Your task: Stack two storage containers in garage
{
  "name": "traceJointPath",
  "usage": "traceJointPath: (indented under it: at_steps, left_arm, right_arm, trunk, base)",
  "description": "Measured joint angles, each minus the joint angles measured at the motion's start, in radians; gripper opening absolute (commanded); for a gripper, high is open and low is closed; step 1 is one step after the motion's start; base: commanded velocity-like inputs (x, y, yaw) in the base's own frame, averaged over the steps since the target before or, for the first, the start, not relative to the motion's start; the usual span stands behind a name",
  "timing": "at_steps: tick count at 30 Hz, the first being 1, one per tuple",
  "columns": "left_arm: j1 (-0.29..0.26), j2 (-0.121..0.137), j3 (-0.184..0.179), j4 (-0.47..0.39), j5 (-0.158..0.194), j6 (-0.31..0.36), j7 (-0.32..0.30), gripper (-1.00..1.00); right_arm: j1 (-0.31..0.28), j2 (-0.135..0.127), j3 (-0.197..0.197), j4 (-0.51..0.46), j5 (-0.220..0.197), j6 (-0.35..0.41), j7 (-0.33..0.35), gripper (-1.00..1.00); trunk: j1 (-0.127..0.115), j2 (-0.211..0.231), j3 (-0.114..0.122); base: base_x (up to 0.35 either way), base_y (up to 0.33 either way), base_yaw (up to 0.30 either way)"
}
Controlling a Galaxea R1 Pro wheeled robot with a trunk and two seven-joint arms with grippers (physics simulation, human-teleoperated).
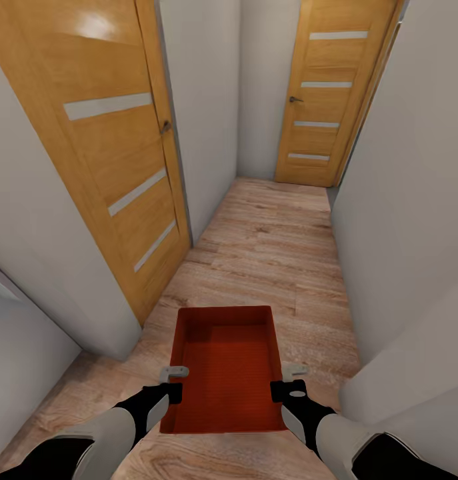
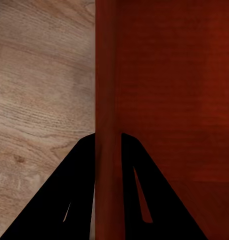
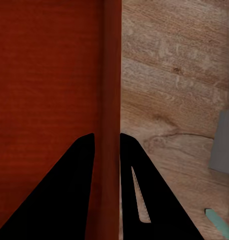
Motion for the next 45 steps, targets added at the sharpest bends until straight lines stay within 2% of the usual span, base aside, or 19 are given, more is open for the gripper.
traceJointPath:
  at_steps: [35,45]
  left_arm:
    - [0.000,0.000,0.002,0.000,-0.001,-0.003,0.000,-1.00]
    - [0.000,0.000,0.002,0.000,0.000,-0.004,0.000,-1.00]
  right_arm:
    - [0.000,-0.001,0.002,-0.002,0.000,0.000,0.000,-1.00]
    - [0.000,-0.001,0.004,-0.004,-0.001,0.000,-0.001,-1.00]
  trunk:
    - [0.000,0.000,0.000]
    - [0.000,0.000,0.000]
  base:
    - [0.323,0.000,-0.004]
    - [0.322,0.000,-0.233]
